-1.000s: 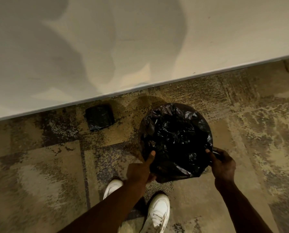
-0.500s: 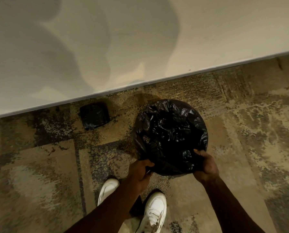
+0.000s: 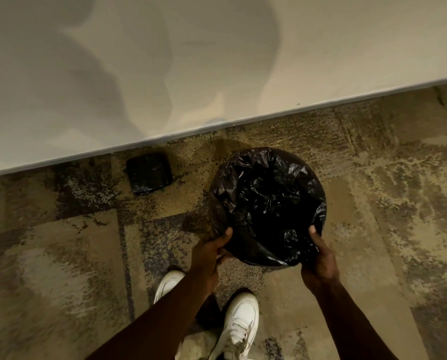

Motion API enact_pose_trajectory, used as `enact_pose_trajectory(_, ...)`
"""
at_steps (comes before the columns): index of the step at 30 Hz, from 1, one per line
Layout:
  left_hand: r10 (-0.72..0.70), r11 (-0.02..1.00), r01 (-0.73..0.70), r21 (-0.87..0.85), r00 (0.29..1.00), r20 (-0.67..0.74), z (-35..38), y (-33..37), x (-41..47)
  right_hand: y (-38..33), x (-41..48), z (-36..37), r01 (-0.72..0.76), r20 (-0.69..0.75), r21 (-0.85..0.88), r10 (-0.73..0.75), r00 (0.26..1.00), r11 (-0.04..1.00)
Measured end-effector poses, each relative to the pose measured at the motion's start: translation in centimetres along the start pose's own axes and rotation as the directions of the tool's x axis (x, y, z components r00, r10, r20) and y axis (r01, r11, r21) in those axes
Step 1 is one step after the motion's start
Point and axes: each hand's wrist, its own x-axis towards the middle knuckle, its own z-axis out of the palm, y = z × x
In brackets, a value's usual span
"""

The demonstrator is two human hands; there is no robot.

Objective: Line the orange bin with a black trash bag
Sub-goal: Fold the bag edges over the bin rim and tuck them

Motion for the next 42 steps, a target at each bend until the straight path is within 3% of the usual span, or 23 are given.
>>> enact_pose_trajectory(3, -0.009, 1.0, 0.01, 0.006, 0.998, -0.068, -1.1, -0.3, -0.5, 0.6, -1.5, -0.4, 0.056, -0.068, -0.04, -0.059, 0.996, 0.998)
enact_pose_trajectory(7, -0.089, 0.996, 0.089, -0.009, 0.988, -0.127, -0.5, -2.0, -1.9, 1.7, -3.0, -0.2, -0.036, -0.133, -0.036, 0.031, 0.991, 0.999)
enact_pose_trajectory(12, -0.15, 0.978, 0.156, -0.141, 0.987, 0.051, 1.7, -3.6, -2.6, 2.9, -2.9, 1.2, -0.1, -0.076, 0.114, 0.109, 0.991, 0.988)
enact_pose_trajectory(17, -0.15, 0.973, 0.15, -0.177, 0.989, 0.014, 2.5, -4.2, -1.3, 3.6, -1.3, 1.5, -0.149, 0.045, 0.187, 0.143, 0.989, 0.971)
enact_pose_trajectory(26, -0.158, 0.952, 0.191, -0.241, 0.976, 0.15, 2.9, -3.4, 0.4, 4.0, 0.0, 1.1, -0.196, 0.08, 0.189, 0.183, 0.98, 0.962)
enact_pose_trajectory(30, -0.122, 0.976, 0.141, -0.164, 0.985, 0.123, 2.3, -3.6, 0.6, 3.4, -1.0, 1.2, -0.157, 0.139, 0.145, 0.137, 0.981, 0.977)
enact_pose_trajectory(35, -0.046, 0.999, 0.046, 0.005, 0.991, 0.124, 0.6, -2.3, 0.8, 2.6, -1.8, -0.1, -0.085, 0.081, 0.065, 0.079, 0.994, 0.994)
enact_pose_trajectory(38, 0.023, 0.999, -0.026, 0.019, 0.991, 0.135, 0.1, -0.1, 0.2, 1.9, -2.0, -0.7, -0.031, 0.043, 0.035, 0.029, 0.999, 0.999)
enact_pose_trajectory(42, 0.072, 0.997, -0.073, 0.005, 0.997, 0.037, 0.2, 2.7, 0.8, -0.1, -0.8, -0.6, 0.013, 0.012, 0.065, -0.014, 1.0, 0.998)
